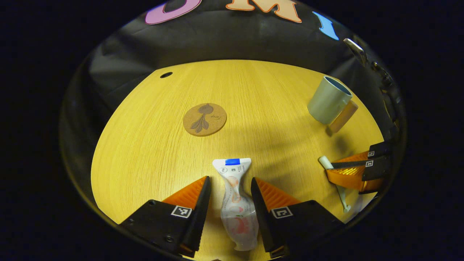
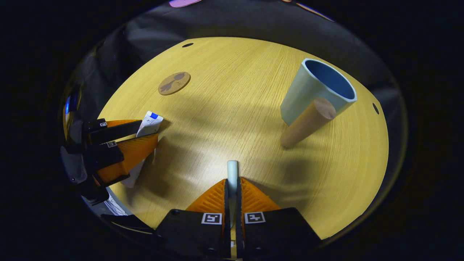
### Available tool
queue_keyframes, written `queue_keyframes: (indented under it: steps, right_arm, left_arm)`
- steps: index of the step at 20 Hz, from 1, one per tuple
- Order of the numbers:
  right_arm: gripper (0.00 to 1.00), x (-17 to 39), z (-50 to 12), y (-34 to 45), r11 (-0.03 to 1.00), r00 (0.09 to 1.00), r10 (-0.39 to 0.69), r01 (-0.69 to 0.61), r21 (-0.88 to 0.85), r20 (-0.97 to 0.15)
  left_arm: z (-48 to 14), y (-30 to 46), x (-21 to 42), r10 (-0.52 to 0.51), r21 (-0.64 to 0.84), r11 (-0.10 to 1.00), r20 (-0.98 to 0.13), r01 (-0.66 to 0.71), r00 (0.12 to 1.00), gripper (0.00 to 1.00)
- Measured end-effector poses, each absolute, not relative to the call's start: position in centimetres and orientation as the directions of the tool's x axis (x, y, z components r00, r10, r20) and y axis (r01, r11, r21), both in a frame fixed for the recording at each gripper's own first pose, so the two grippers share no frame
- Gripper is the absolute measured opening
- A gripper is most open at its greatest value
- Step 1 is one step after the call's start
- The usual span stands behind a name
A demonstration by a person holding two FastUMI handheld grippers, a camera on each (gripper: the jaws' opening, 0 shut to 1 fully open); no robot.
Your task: Put the toothbrush and toothpaste on the desktop into the cup, then pick up the cup and place it on the coaster on the desktop.
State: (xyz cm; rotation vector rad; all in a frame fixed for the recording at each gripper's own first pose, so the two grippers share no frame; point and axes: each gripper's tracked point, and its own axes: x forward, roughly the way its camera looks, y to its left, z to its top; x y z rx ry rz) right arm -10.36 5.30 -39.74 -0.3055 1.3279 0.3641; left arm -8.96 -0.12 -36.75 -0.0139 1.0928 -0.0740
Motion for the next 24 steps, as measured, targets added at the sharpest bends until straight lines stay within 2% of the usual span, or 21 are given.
queue_keyframes:
  steps: [1, 4, 8, 9, 10, 12, 16, 21, 24]
  right_arm:
    - [0.09, -10.3, -39.8, 5.4, 0.904, 0.201, 0.086, -0.427, -0.009, -0.976]
    - [0.06, -10.3, -39.8, 5.6, 0.904, 0.209, 0.094, -0.427, -0.004, -0.973]
    - [0.08, -10.2, -39.8, 5.7, 0.906, 0.225, 0.096, -0.423, -0.009, -0.97]
    - [0.08, -10.1, -39.8, 5.7, 0.907, 0.238, 0.098, -0.422, -0.011, -0.966]
    - [0.08, -10.1, -39.6, 5.6, 0.905, 0.252, 0.106, -0.425, -0.011, -0.962]
    - [0.06, -10.1, -39.5, 5.7, 0.912, 0.271, 0.129, -0.409, 0.007, -0.954]
    - [0.08, -10.8, -38.8, 6.4, 0.945, 0.287, 0.226, -0.297, 0.138, -0.931]
    - [0.06, -10.0, -37.2, 7.0, 0.936, 0.354, 0.288, -0.298, 0.185, -0.89]
    - [0.08, -8.9, -34.2, 7.1, 0.937, 0.411, 0.322, -0.267, 0.225, -0.853]
  left_arm:
    - [-36.7, -0.2, -8.7, -0.07, -0.049, 0.997, -0.881, 0.057, 0.467, 0.63]
    - [-36.9, -0.4, -8.4, -0.058, -0.052, 0.998, -0.883, 0.025, 0.466, 0.24]
    - [-36.7, -0.6, -8.5, -0.055, -0.055, 0.998, -0.878, 0.013, 0.475, 0.1]
    - [-36.6, -0.6, -8.5, -0.048, -0.052, 0.999, -0.876, 0.005, 0.48, 0.1]
    - [-36.6, -0.7, -8.5, -0.044, -0.053, 0.999, -0.874, -0.005, 0.484, 0.04]
    - [-36.3, -1.4, -8.8, -0.067, -0.095, 0.995, -0.866, -0.03, 0.495, 0.0]
    - [-35.1, -2.3, -9.5, -0.106, -0.136, 0.991, -0.853, -0.021, 0.51, 0.01]
    - [-33.2, -2.8, -10.2, -0.13, -0.16, 0.987, -0.84, -0.011, 0.526, 0.01]
    - [-32.0, -3.1, -10.1, -0.152, -0.176, 0.984, -0.83, 0.007, 0.537, 0.0]
